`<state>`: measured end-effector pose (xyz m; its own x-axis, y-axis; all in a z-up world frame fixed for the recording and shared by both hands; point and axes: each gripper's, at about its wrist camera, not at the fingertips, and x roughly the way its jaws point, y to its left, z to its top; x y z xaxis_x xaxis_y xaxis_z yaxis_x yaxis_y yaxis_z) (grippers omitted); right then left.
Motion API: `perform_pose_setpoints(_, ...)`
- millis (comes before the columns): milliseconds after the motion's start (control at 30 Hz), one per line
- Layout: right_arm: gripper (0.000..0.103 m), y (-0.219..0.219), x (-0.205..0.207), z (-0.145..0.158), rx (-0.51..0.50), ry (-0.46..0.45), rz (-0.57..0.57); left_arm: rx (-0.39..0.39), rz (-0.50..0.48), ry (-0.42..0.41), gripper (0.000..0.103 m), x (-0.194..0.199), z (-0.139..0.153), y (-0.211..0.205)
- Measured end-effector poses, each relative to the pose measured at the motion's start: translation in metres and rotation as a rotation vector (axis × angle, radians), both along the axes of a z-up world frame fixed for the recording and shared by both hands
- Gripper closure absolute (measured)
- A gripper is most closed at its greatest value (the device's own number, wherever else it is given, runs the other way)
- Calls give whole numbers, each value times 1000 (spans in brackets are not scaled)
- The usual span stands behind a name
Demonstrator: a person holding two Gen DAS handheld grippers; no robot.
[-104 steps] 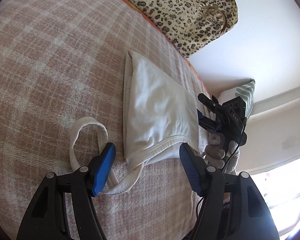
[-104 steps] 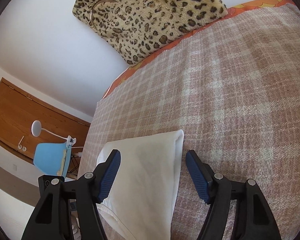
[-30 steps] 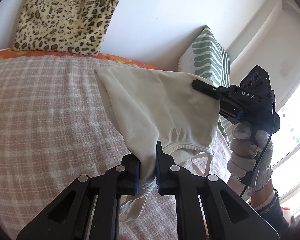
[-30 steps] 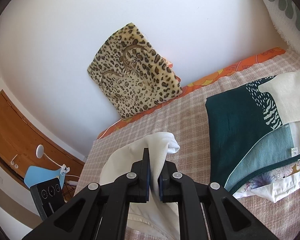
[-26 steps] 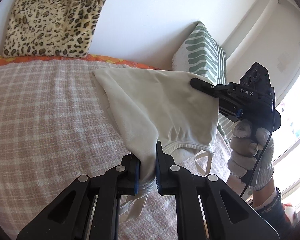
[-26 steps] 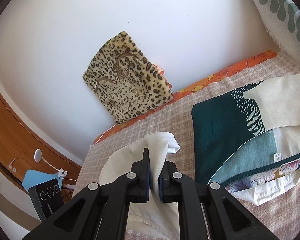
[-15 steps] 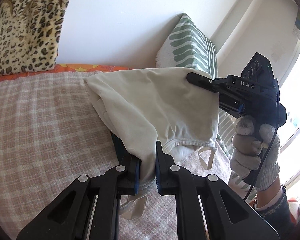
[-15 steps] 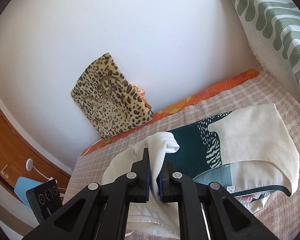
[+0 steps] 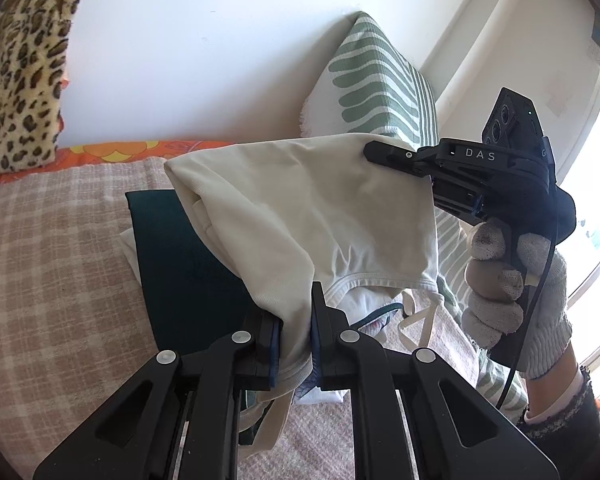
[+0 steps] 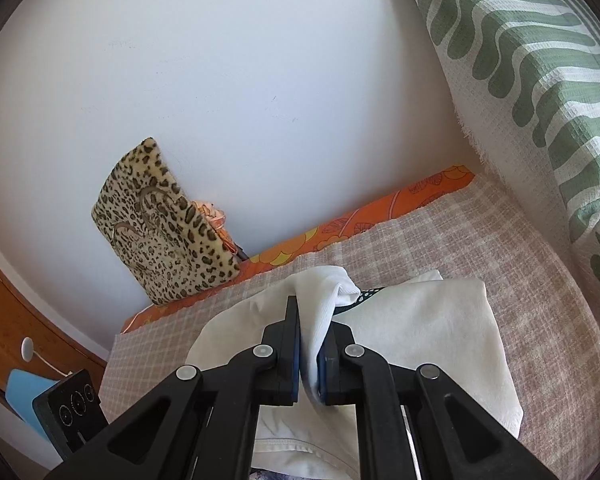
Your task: Fold small clothes
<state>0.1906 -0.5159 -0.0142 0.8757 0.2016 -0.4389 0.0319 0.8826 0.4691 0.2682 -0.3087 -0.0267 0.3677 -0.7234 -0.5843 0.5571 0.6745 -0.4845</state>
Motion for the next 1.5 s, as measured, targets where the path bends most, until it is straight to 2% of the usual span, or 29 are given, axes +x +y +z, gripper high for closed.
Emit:
perform_pose_setpoints(200,99,-13,27,-5,-25,34,-9,25,16,15,93,15,-15,-5)
perform_pose_setpoints(500,99,-22,52,-28,-62,103,-18,65,20,52,92,24,-28,-7)
perform_pose_setpoints(567,95,-22,54,-31,-110,129,-40,73,30,71,83,23,-29,-6)
perform_pose_setpoints(600,88,-22,53,-32,-144,150,-74,78,36,81,80,22,-29,-5)
perform_pose_setpoints(633,81,-24,52,-33,-176,174,-108,88,46,86,71,21,-29,-2)
perform_pose_setpoints(667,68,-25,49,-33,-207,188,-136,99,62,89,58,21,-28,1)
perform_pose_setpoints(767,68,-24,37,-32,-282,188,-179,85,91,94,56,19,-27,14)
perform_pose_setpoints(833,69,-21,26,-28,-277,156,-179,86,97,93,56,17,-28,21)
perform_pose_setpoints(900,69,-10,16,-25,-299,121,-150,96,103,86,56,15,-27,25)
perform_pose_setpoints(1100,69,31,8,-33,-424,143,-91,147,102,25,56,-1,-17,36)
perform_pose_setpoints(1300,68,44,-6,-31,-403,132,-92,173,92,-52,56,-22,2,44)
perform_pose_setpoints(1367,67,48,-13,-28,-403,124,-100,179,93,-79,52,-29,8,46)
perform_pose_setpoints(1433,64,53,-19,-24,-411,114,-105,185,92,-103,52,-36,14,47)
perform_pose_setpoints(1500,56,57,-27,-20,-414,99,-113,187,86,-120,51,-43,19,48)
